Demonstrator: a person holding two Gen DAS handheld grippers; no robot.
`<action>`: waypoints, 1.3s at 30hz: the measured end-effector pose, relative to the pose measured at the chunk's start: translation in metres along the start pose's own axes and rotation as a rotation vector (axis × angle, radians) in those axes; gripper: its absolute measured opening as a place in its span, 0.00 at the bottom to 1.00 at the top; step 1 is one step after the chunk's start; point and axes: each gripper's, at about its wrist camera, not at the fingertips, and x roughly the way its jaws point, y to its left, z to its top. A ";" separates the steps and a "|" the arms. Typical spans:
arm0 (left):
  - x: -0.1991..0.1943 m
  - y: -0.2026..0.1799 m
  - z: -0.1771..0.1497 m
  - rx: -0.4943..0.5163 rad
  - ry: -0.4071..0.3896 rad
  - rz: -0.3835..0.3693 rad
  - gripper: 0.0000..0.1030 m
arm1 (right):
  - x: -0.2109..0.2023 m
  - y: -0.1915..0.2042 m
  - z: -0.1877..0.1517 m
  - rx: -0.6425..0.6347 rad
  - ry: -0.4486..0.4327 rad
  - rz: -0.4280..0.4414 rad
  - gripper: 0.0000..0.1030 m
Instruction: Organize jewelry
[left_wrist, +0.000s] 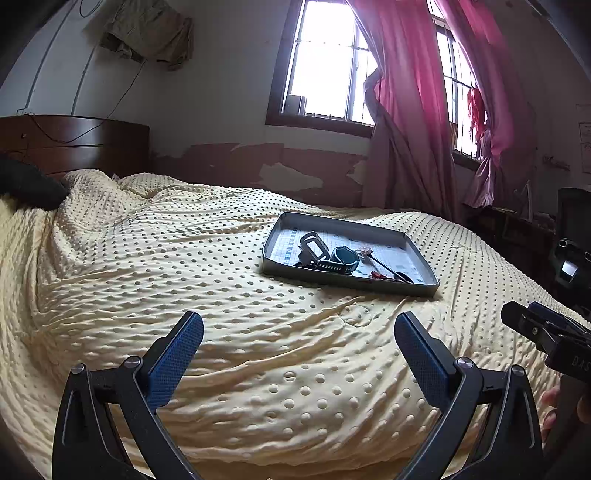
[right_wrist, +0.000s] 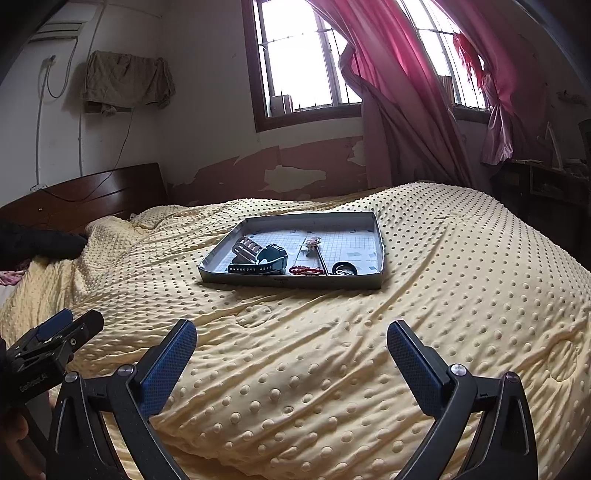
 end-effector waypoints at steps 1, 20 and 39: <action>0.000 0.000 0.000 0.000 0.000 0.002 0.98 | 0.000 -0.001 0.000 0.003 0.001 -0.001 1.00; 0.001 0.002 -0.001 -0.001 0.005 -0.017 0.98 | 0.001 -0.002 -0.002 0.002 0.007 0.002 1.00; 0.001 0.000 -0.002 0.004 0.011 -0.014 0.98 | 0.002 -0.002 -0.002 0.004 0.011 0.007 1.00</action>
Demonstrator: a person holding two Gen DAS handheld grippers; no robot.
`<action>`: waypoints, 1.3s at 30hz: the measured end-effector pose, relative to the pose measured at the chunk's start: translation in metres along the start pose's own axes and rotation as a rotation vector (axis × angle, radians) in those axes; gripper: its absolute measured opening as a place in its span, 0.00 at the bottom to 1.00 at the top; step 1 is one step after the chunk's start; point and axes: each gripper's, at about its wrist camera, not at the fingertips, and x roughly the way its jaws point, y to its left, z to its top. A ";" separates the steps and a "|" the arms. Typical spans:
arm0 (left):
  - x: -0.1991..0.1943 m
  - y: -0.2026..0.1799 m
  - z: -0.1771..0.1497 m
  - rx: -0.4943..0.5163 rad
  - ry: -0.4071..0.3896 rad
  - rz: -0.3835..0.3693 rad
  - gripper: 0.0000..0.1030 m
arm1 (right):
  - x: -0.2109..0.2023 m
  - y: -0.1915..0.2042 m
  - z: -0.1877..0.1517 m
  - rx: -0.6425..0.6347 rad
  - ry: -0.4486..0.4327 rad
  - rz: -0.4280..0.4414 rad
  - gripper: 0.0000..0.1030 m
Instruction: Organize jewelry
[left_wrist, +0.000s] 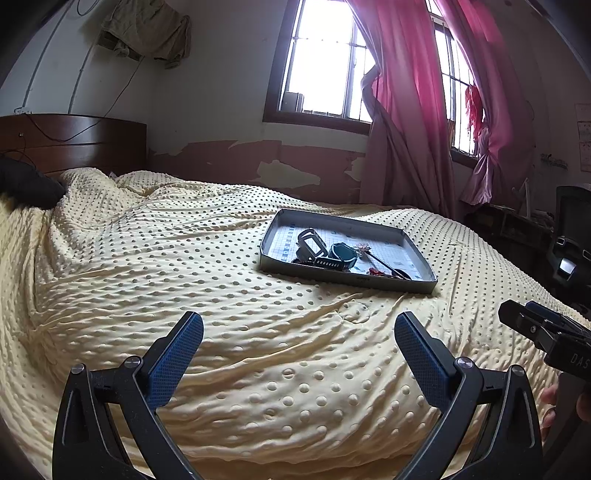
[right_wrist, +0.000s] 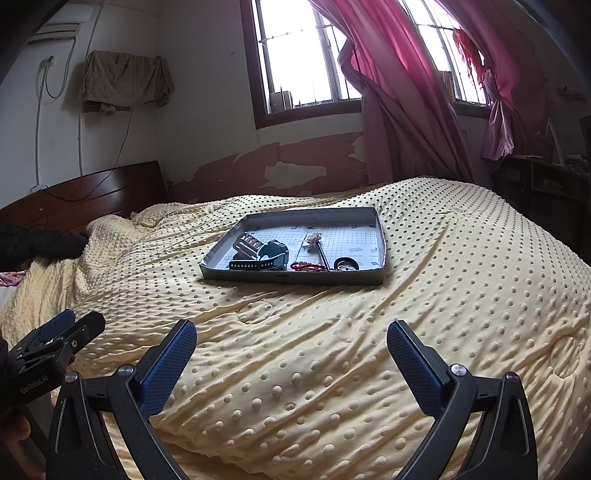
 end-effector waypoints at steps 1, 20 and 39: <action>0.000 0.000 0.000 -0.001 0.001 0.000 0.98 | 0.000 0.000 0.000 0.000 0.001 0.001 1.00; 0.001 0.001 -0.001 0.004 0.002 -0.004 0.98 | -0.003 0.000 -0.001 0.007 -0.006 0.003 1.00; 0.001 0.001 -0.001 0.002 0.004 -0.003 0.98 | -0.002 -0.001 0.001 0.004 -0.003 0.007 1.00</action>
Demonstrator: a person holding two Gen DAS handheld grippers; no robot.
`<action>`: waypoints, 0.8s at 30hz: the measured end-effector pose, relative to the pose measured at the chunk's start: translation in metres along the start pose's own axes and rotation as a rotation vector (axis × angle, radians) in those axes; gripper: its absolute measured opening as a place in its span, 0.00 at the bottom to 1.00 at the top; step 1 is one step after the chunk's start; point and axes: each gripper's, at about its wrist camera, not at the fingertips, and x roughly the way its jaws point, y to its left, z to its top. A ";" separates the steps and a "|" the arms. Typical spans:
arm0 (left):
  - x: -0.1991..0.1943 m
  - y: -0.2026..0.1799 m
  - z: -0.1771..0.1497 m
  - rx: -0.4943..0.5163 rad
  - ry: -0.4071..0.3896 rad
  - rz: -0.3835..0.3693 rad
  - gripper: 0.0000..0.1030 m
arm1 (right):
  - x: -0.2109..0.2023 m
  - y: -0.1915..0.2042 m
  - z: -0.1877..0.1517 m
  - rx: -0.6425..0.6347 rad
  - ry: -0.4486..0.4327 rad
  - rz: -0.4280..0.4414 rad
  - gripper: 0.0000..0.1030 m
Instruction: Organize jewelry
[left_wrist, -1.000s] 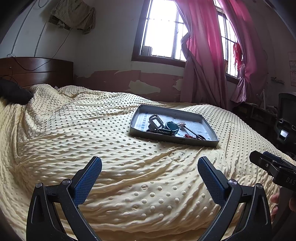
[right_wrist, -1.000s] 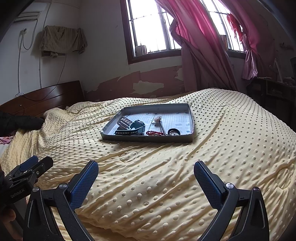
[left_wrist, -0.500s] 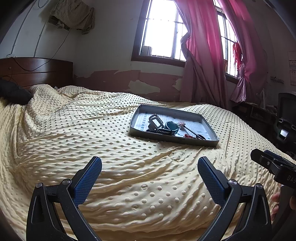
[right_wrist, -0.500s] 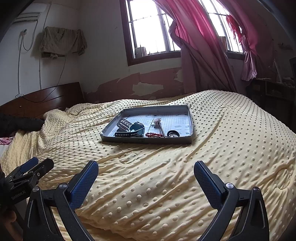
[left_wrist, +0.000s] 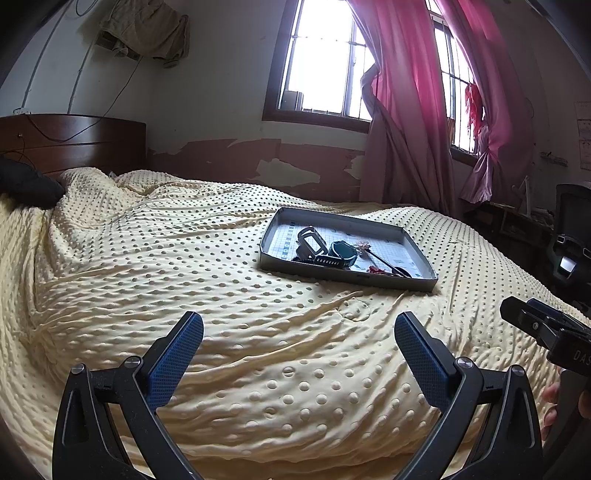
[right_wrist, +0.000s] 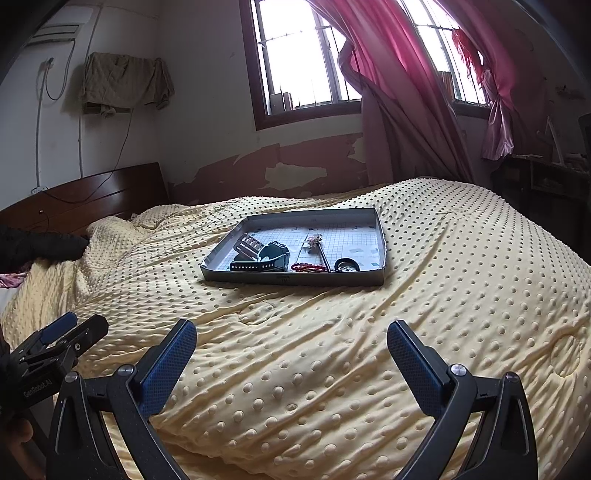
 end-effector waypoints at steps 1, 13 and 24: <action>0.000 0.000 0.000 -0.001 0.000 0.001 0.98 | 0.000 0.000 0.000 0.000 0.000 0.000 1.00; -0.001 0.002 0.000 -0.004 -0.002 0.006 0.98 | 0.001 0.000 -0.001 -0.006 0.006 0.007 1.00; 0.001 0.002 0.000 0.001 0.040 0.017 0.98 | 0.002 0.001 -0.001 -0.004 0.006 0.007 1.00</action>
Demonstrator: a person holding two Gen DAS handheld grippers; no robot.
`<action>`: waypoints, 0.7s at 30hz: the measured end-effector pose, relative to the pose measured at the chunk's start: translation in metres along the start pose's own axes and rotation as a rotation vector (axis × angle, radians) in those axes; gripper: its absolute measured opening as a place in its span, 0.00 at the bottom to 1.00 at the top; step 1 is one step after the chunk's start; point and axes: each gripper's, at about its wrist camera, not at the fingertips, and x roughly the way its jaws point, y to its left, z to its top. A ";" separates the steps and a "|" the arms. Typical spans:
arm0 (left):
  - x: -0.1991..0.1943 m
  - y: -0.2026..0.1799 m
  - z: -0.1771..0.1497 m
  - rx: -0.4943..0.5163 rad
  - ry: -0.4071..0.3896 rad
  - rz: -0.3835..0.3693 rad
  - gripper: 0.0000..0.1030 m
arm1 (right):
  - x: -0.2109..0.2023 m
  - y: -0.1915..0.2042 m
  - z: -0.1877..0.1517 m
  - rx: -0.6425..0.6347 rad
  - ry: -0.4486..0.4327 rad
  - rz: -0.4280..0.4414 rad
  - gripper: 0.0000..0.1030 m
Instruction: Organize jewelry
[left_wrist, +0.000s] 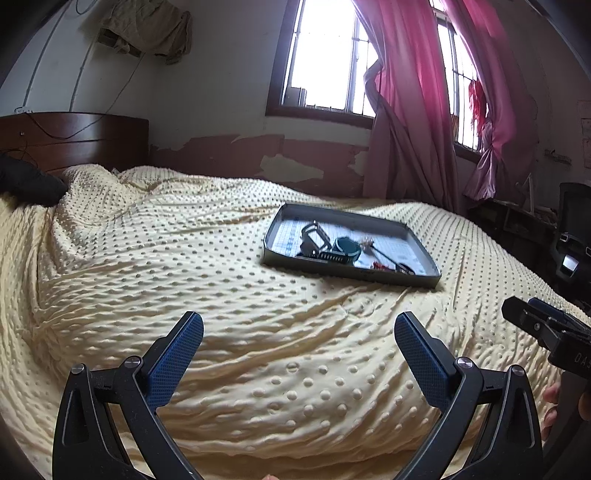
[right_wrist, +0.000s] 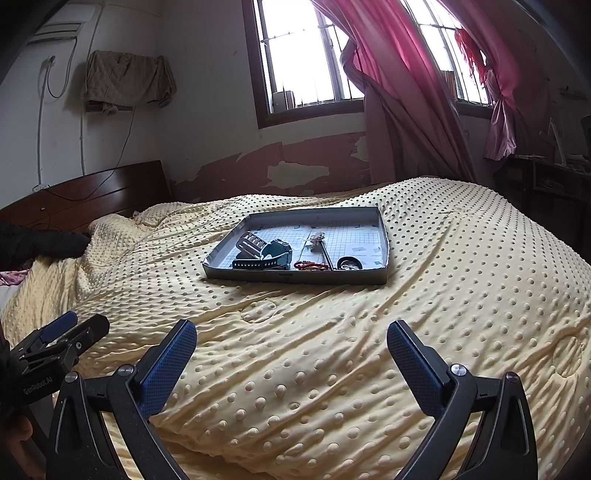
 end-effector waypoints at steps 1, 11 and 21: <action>0.001 -0.001 0.000 -0.001 0.016 0.003 0.98 | 0.000 0.000 0.000 -0.001 0.000 -0.001 1.00; -0.003 0.004 0.001 -0.031 0.032 0.113 0.98 | 0.001 0.001 -0.002 -0.004 0.004 0.007 1.00; -0.001 -0.002 0.000 0.008 0.030 0.110 0.98 | 0.002 0.002 -0.003 -0.007 0.009 0.012 1.00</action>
